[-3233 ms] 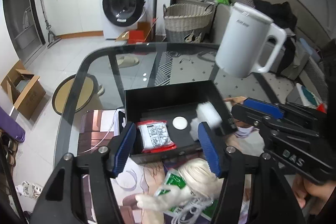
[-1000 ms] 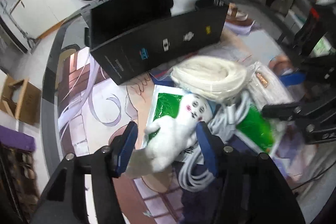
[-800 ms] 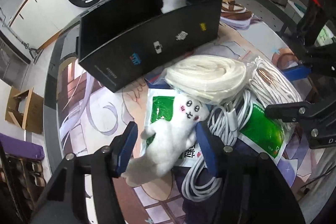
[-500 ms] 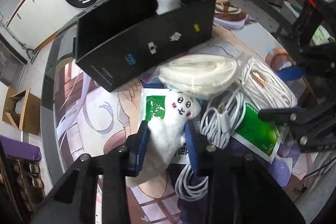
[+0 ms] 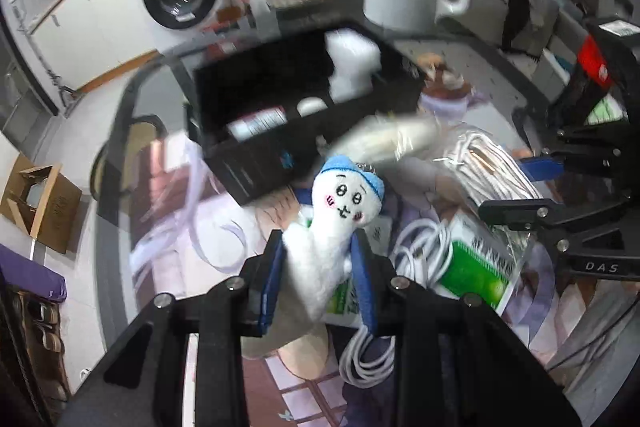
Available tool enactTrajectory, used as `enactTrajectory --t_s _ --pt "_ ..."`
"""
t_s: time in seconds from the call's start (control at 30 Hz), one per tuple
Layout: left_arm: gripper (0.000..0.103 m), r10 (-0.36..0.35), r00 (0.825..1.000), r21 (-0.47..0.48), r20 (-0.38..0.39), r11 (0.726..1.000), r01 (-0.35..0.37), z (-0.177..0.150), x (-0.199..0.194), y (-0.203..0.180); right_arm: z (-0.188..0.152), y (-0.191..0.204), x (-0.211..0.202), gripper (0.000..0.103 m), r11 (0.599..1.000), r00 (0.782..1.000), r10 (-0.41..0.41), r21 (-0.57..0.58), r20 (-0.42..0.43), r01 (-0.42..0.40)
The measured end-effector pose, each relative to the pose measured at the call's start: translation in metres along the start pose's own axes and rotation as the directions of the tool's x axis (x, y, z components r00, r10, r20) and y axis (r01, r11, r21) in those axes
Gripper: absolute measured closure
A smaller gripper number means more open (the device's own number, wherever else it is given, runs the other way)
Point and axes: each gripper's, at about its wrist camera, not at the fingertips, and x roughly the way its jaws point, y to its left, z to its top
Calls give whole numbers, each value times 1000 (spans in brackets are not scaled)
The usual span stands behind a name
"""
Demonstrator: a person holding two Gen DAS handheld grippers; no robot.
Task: Organize soft objects
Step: 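Grasp the white plush doll with the left tool while the right tool grasps the lace bag, then lift the doll with the left tool while the right tool carries the lace bag over the box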
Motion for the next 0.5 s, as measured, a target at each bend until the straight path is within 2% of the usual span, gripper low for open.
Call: enactTrajectory --t_s 0.23,0.33,0.5 --pt "72 -2 992 -51 123 999 8 12 -25 11 9 2 -22 69 999 992 -22 32 123 18" --pt "72 -15 984 -54 179 998 24 16 -38 13 13 6 -39 69 1000 979 -23 21 204 19" --pt "72 0 975 -77 222 997 18 17 -47 17 18 15 -69 69 999 940 -33 5 338 33"
